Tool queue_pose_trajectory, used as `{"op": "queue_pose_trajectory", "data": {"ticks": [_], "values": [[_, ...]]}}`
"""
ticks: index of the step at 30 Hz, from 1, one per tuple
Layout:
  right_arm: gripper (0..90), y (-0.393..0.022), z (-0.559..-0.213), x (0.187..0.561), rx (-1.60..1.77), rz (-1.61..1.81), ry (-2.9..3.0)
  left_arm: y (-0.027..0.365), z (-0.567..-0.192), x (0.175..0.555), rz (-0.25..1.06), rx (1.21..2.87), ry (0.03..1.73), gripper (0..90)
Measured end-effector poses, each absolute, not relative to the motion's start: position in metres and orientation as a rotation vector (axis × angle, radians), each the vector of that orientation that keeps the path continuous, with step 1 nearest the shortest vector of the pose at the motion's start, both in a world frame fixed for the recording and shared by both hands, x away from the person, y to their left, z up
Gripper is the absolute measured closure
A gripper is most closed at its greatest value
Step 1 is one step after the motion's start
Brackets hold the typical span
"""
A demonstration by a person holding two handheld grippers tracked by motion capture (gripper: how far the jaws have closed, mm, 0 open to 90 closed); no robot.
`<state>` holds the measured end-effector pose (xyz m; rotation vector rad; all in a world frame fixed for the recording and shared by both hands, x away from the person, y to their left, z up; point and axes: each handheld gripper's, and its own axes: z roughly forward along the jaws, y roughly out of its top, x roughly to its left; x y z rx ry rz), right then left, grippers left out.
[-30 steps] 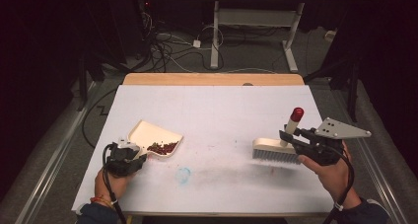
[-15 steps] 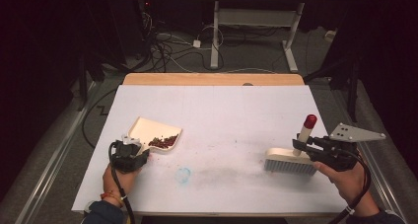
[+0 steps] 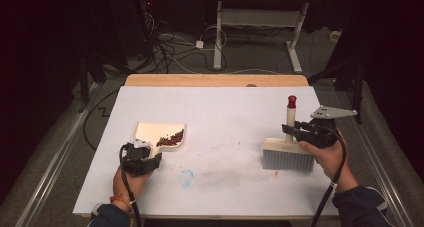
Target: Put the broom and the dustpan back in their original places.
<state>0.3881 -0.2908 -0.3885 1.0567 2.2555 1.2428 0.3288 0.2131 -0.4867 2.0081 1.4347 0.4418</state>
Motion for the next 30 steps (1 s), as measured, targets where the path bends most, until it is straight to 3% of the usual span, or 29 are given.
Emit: {"op": "queue_pose_trajectory", "data": {"ticks": [11,13,20,25,30], "values": [[65.1,-0.287,-0.410,0.424,1.235,1.151,2.198,0.228,-0.463,0.304,0.596,1.993,1.080,39.2],[64.6,-0.285,-0.414,0.430,1.252,1.120,2.197,0.227,-0.464,0.300,0.640,2.003,1.062,27.9],[63.3,-0.279,-0.427,0.444,1.303,1.074,2.157,0.227,-0.472,0.285,0.640,2.072,0.944,24.1],[57.0,-0.276,-0.433,0.449,1.321,0.956,2.088,0.227,-0.473,0.281,0.639,2.086,0.926,24.0],[56.3,-0.280,-0.437,0.448,1.332,0.945,2.033,0.224,-0.476,0.282,0.640,2.108,0.916,23.1]]}}
